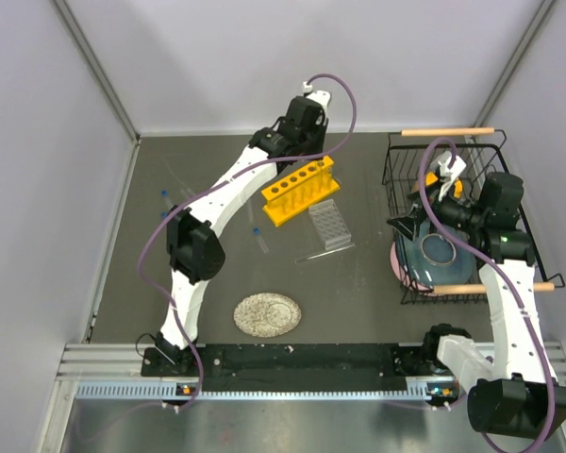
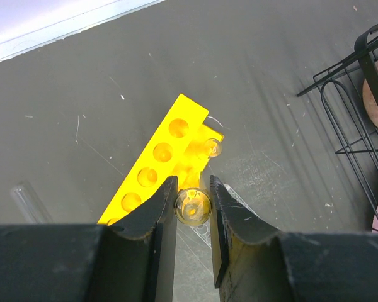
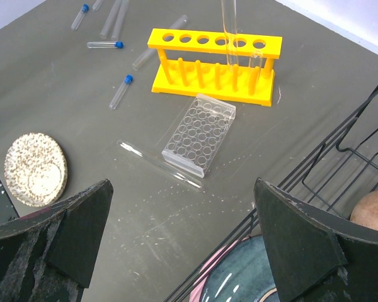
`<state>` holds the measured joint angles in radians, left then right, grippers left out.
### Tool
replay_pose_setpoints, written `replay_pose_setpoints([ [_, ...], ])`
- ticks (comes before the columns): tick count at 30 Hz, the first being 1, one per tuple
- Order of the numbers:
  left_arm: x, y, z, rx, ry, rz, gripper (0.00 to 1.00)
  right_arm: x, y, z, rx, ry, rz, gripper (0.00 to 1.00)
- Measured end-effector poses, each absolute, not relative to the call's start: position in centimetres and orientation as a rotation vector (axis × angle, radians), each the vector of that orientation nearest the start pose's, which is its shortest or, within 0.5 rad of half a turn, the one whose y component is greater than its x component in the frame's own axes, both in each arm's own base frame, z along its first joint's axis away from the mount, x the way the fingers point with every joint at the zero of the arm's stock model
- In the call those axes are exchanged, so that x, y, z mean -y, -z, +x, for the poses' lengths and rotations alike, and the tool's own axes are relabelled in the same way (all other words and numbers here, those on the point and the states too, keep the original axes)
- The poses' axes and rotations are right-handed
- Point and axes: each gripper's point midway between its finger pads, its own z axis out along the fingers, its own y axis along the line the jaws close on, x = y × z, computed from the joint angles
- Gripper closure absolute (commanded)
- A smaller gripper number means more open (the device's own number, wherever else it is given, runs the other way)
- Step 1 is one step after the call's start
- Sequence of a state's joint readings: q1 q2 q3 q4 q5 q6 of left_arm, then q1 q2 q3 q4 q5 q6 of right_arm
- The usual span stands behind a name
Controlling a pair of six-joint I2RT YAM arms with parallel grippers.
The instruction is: Organize the chemistry lab equipment
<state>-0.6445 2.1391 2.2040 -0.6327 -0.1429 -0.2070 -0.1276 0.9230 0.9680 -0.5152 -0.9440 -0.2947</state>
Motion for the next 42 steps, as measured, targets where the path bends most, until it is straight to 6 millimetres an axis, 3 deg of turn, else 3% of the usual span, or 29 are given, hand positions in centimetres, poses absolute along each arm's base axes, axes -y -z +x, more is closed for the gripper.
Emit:
replay_pose_setpoints([
  [5,34.3,-23.8,48.4,-2.122,0.340,0.394,0.90,-10.2,-27.5,26.7,-1.752,-0.669,-0.716,0.05],
  [12,34.8,-21.4,48.7,-2.153,0.313,0.434,0.87,-10.2,-27.0,26.7,-1.760,-0.674,-0.713,0.05],
  [19,35.2,-19.2,48.8,-2.181,0.291,0.470,0.72,-10.2,-27.0,26.7,-1.760,-0.674,-0.713,0.05],
  [23,35.1,-18.5,48.7,-2.193,0.279,0.479,0.55,-10.2,-27.0,26.7,-1.761,-0.674,-0.713,0.05],
  [32,34.5,-16.1,48.0,-2.246,0.252,0.486,0.27,-10.2,-26.3,26.8,-1.771,-0.678,-0.713,0.04],
  [36,33.9,-17.4,47.4,-2.233,0.252,0.470,0.12,-10.2,-26.2,26.8,-1.770,-0.677,-0.720,0.04],
  [38,33.4,-18.9,47.0,-2.210,0.258,0.456,0.10,-10.2,-26.2,26.7,-1.765,-0.681,-0.726,0.04],
  [42,32.4,-23.5,45.9,-2.125,0.295,0.417,0.07,-10.5,-26.0,26.5,-1.754,-0.698,-0.743,0.04],
])
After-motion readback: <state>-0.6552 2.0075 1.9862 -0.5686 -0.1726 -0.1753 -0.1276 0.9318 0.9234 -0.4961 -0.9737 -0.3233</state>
